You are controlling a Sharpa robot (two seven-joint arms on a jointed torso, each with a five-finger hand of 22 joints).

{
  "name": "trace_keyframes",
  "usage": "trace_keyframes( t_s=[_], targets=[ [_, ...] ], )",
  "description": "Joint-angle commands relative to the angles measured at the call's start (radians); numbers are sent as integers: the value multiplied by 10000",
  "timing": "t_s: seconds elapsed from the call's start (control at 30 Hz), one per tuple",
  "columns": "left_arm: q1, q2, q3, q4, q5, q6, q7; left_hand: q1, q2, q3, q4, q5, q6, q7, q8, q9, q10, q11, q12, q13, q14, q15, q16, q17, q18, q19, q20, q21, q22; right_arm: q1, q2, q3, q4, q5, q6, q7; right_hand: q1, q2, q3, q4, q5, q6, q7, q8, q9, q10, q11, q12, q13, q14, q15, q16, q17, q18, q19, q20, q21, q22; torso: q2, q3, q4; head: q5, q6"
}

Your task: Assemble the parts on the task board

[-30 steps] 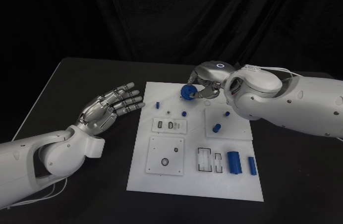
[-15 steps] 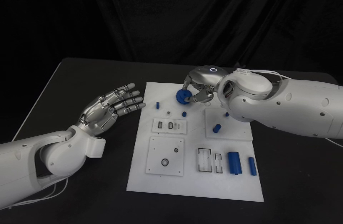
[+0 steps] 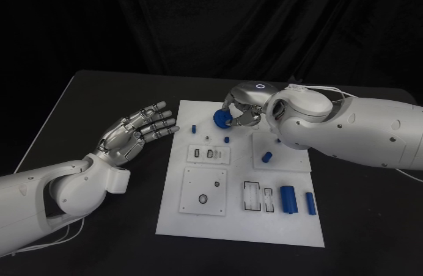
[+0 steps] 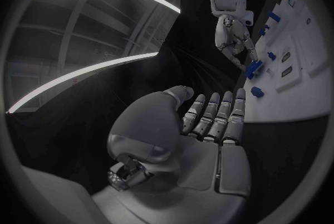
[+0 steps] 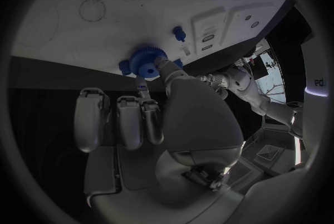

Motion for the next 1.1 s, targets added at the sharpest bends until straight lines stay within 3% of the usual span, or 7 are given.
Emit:
trace_keyframes(
  t_s=[0.03,0.3,0.37,0.53,0.67,0.83,1.1],
  targets=[
    [-19,11,5,-5,75,143,1431,-105,-7,71,3,-41,1,84,-48,0,-3,74,40,2,60,-27,22,15,-181,-57,9,-32,-7,-68,34,-9,-3,46,239,188,52,76,73,-17,-64,-287,39,-156,68,1026,-35,27,2632,737,10,-84,1323,-23,-84,-22,-96,643,2,10,-12,5,-2],
    [-26,28,5,-49,91,149,1389,-121,-9,85,-3,-44,-8,87,-51,-1,0,76,47,3,75,-29,50,17,-179,-56,9,-30,-6,-121,81,-9,-44,188,285,311,-9,46,157,-64,-500,-1261,-57,-226,-236,556,-146,-232,2000,617,-87,-434,832,41,-225,-116,-347,437,1,5,-10,55,-39],
    [-29,36,5,-61,92,154,1384,-121,-9,85,-3,-44,-8,87,-51,-1,0,76,47,3,75,-29,50,17,-179,-56,9,-30,-6,-127,82,-9,-49,196,299,305,9,52,166,-94,-571,-1718,-159,-229,-380,417,-217,-325,1797,593,-140,-513,726,59,-256,-152,-409,387,1,4,-11,48,-40],
    [-44,40,5,-69,94,163,1378,-121,-9,85,-3,-44,-8,87,-51,-1,0,76,47,3,75,-29,50,17,-179,-56,9,-30,-6,-137,67,-9,-65,209,352,271,-20,45,124,-115,-798,-2320,-146,-239,-612,292,-235,-425,1592,548,-170,-672,522,83,-313,-200,-537,293,-1,3,15,27,-59],
    [-56,35,5,-67,94,164,1375,-121,-9,85,-3,-44,-8,87,-51,-1,0,76,47,3,75,-29,50,17,-179,-56,9,-30,-6,-139,44,-9,-73,213,342,264,-50,55,58,-111,-1056,-3340,-119,-299,-903,194,-209,-503,1433,524,-149,-762,418,104,-356,-188,-645,221,1,1,0,43,-62],
    [-66,35,5,-65,95,168,1372,-121,-9,85,-3,-44,-8,87,-51,-1,0,76,47,3,75,-29,50,17,-179,-56,9,-30,-6,-142,14,-9,-78,215,410,236,-119,67,-8,-62,-1240,-3135,-54,-221,-906,175,-170,-520,1395,520,-126,-791,389,108,-361,-173,-683,206,-1,-1,-13,50,-68],
    [-80,27,5,-62,95,172,1371,-121,-9,85,-3,-44,-8,87,-51,-1,0,76,47,3,75,-29,50,17,-179,-56,9,-30,-6,-161,-106,-10,-60,215,539,172,-256,129,-216,78,-1642,-1728,90,172,-740,203,-41,-501,1410,540,-18,-791,414,102,-319,-74,-720,247,-1,5,-4,58,-80]
  ],
)
